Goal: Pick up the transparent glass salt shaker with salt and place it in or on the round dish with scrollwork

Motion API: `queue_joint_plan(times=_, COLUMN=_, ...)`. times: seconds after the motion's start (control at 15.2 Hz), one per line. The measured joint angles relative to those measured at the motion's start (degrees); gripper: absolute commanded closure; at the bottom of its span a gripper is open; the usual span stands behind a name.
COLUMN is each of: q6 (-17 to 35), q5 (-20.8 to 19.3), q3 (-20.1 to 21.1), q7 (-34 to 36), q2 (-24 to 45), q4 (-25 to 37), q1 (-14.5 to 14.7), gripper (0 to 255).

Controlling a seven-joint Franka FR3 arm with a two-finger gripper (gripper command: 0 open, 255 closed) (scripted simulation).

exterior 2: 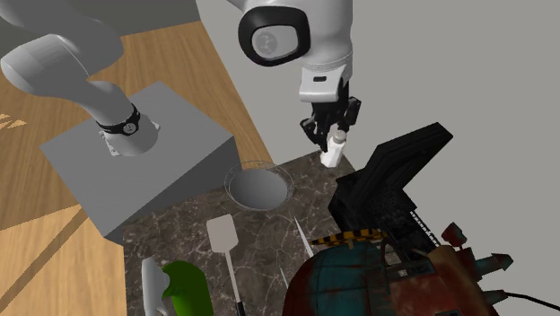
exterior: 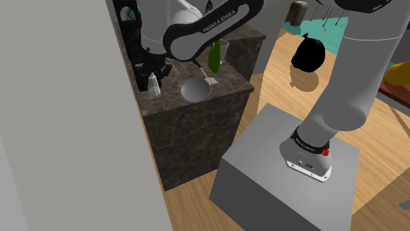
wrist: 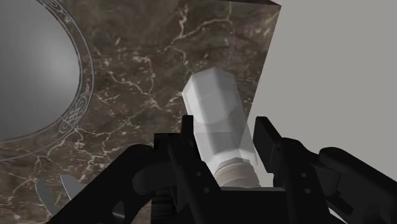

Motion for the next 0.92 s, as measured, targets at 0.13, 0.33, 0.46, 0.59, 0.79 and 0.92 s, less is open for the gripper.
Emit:
queue_joint_plan(times=0.13, q6=-1.34, q5=0.77, q3=0.30, q7=-0.62, q2=-0.90, q4=0.55, q1=-0.22, gripper=255)
queue_joint_plan(times=0.33, q6=-3.21, q5=1.57, q3=0.64, q7=-1.22, q2=-1.77, q4=1.65, q1=-0.30, gripper=255)
queue_joint_plan(times=0.46, q6=-4.47, q5=2.29, q3=0.86, q7=-1.82, q2=-2.67, q4=2.13, q1=-0.53, gripper=255)
queue_joint_plan(times=0.59, q6=-5.83, q5=2.77, q3=0.98, q7=-2.38, q2=-3.02, q4=3.24, q1=-0.64, gripper=255)
queue_joint_plan(times=0.79, q6=-7.62, q5=3.56, q3=1.23, q7=-2.99, q2=-4.01, q4=4.17, q1=-0.79, gripper=255)
queue_joint_plan(times=0.92, q6=-8.04, q5=4.26, q3=1.27, q7=-3.77, q2=-5.02, q4=3.75, q1=-1.26, gripper=255)
